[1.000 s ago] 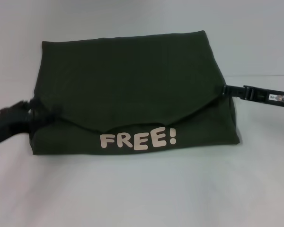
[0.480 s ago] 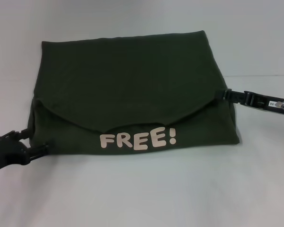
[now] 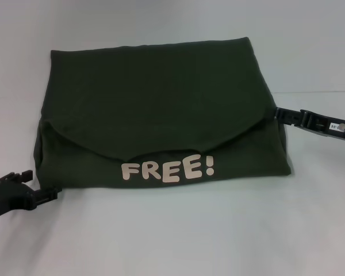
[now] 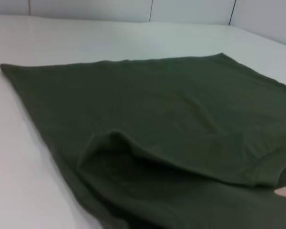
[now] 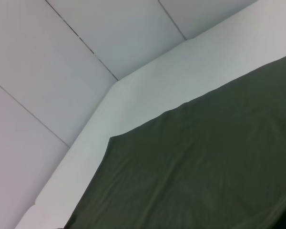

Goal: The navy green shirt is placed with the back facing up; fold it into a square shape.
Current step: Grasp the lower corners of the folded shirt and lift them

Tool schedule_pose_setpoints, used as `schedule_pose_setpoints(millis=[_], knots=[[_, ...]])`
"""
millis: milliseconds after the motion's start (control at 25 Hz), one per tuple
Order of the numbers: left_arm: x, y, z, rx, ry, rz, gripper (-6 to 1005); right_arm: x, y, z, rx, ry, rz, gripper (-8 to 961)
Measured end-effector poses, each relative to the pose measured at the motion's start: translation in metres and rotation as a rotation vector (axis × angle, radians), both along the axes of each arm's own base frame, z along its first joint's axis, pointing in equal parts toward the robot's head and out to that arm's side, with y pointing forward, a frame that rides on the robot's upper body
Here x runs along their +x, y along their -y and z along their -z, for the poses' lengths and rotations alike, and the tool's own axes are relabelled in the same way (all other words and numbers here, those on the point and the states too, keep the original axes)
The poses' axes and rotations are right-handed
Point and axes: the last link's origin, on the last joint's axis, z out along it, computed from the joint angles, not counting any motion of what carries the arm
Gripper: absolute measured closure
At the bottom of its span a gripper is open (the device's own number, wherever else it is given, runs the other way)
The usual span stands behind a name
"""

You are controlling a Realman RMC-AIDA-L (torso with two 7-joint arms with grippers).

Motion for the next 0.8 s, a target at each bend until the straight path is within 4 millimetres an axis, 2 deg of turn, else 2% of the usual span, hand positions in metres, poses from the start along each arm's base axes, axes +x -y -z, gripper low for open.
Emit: schedule_pose_setpoints(millis=[240, 800], knots=[[-0.003, 0.001, 0.007, -0.014, -0.023, -0.018, 130, 0.001, 0.0, 0.0, 0.002, 0.001, 0.005, 205], [0.007, -0.004, 0.015, -0.037, -0.036, 0.016, 134, 0.008, 0.006, 0.003, -0.005, -0.002, 0.025, 204]])
